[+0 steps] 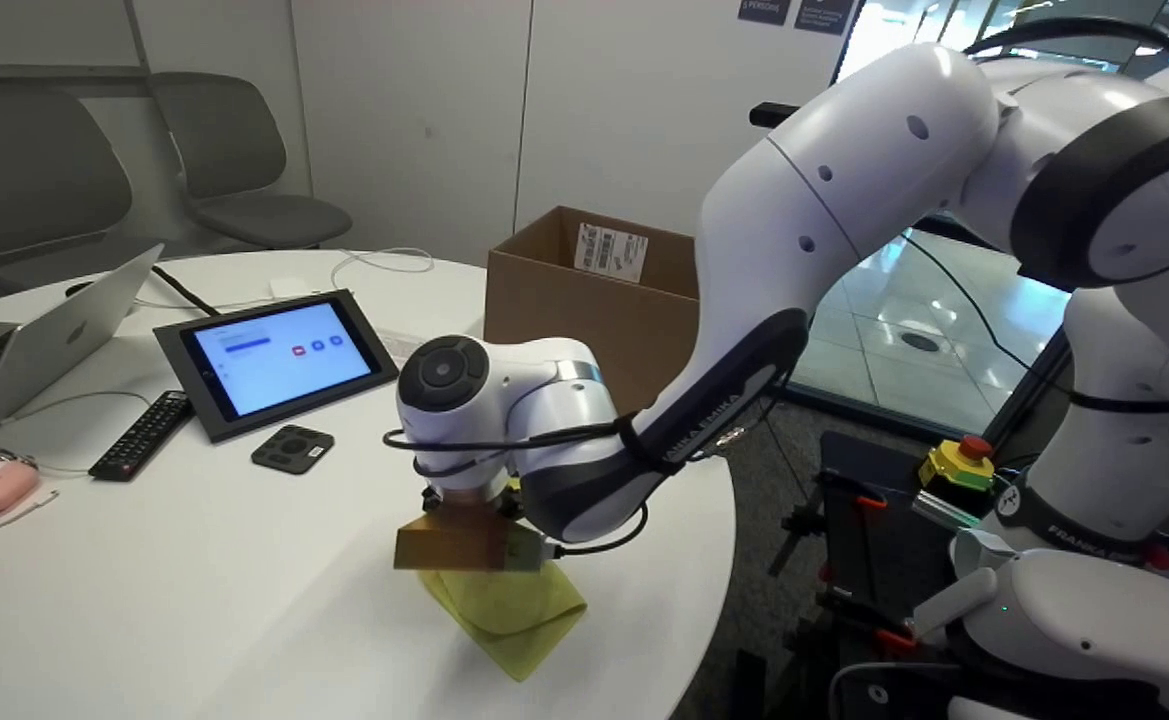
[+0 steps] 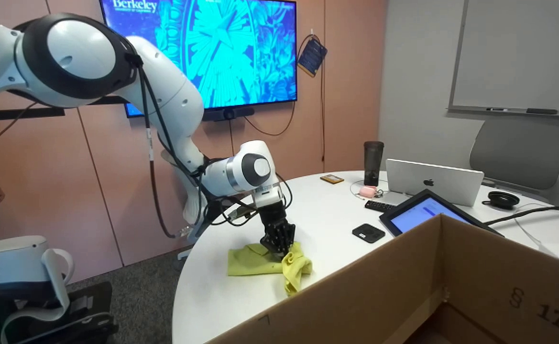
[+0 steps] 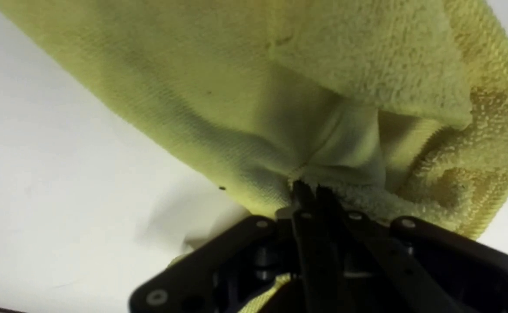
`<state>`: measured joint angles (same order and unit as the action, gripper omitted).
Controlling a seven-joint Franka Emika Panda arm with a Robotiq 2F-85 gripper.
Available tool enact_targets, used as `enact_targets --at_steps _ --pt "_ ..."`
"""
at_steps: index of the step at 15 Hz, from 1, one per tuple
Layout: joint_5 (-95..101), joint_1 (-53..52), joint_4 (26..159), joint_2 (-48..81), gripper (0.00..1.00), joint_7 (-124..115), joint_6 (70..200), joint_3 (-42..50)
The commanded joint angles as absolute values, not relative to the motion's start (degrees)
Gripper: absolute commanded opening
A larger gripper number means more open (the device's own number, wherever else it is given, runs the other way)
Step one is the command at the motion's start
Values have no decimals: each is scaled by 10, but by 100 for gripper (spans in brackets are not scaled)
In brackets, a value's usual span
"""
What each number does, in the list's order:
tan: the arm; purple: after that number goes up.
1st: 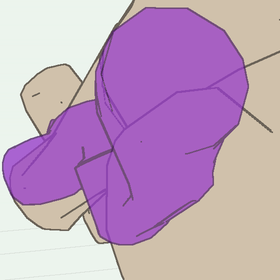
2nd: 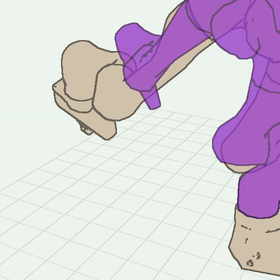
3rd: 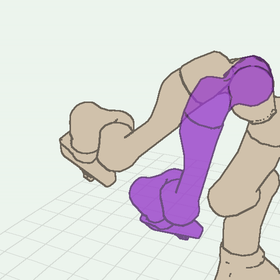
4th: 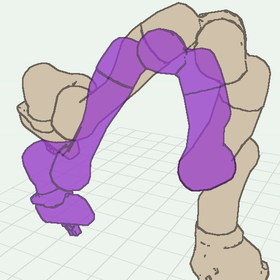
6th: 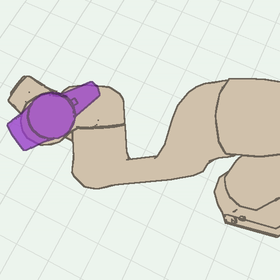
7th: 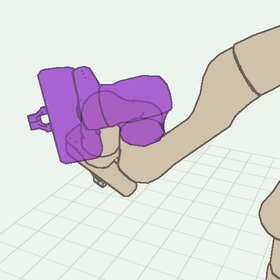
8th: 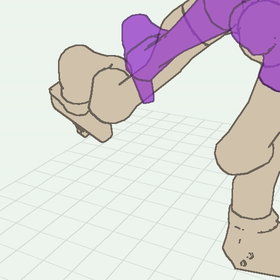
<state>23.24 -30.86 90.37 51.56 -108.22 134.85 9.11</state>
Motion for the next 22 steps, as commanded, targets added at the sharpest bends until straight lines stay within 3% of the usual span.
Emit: enact_targets --at_steps 1,15,22 --pt "249 -307 813 585 2 -1124 1353 115" --pt "319 -369 936 431 2 -1105 1300 102" --pt "250 -351 900 499 3 -1078 1262 15"
